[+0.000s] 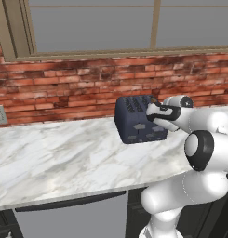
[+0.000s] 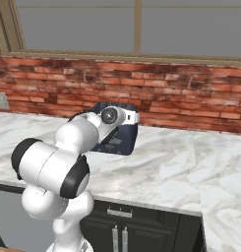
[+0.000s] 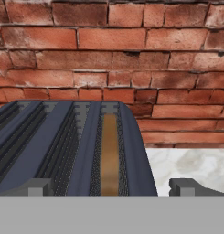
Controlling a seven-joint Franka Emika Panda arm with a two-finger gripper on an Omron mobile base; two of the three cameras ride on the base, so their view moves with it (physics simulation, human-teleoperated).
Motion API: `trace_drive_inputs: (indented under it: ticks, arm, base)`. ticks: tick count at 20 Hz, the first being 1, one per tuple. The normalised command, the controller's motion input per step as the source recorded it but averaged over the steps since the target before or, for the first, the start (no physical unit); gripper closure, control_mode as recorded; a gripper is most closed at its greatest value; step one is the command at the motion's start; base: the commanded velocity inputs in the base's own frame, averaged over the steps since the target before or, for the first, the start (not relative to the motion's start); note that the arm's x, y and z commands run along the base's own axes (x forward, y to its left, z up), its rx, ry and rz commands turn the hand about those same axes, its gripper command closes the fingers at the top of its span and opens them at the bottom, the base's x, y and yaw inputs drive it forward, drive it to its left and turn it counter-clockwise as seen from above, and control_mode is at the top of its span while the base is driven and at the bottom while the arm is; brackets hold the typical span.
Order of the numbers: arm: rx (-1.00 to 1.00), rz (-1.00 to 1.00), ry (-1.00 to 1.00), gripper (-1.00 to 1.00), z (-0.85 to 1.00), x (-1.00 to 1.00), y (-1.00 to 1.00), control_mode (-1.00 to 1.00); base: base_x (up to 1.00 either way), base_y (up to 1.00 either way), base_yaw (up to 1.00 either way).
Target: Start the toaster. Once the lever pops up, take the bread to the plate on the dining counter.
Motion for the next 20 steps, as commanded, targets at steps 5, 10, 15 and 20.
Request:
trace_drive_inputs:
  ticks: [5, 10, 15, 20]
  arm:
    - [0.0, 0.0, 0.0, -1.0, 0.0, 0.0, 0.0, -1.0]
    - [0.0, 0.0, 0.0, -1.0, 0.0, 0.0, 0.0, -1.0]
    - [0.0, 0.0, 0.0, -1.0, 0.0, 0.0, 0.0, -1.0]
    - [0.0, 0.0, 0.0, -1.0, 0.0, 0.0, 0.0, -1.0]
  base:
    - [0.0, 0.0, 0.0]
    - [0.0, 0.0, 0.0]
    - [0.0, 0.0, 0.0]
    - [0.0, 0.0, 0.0]
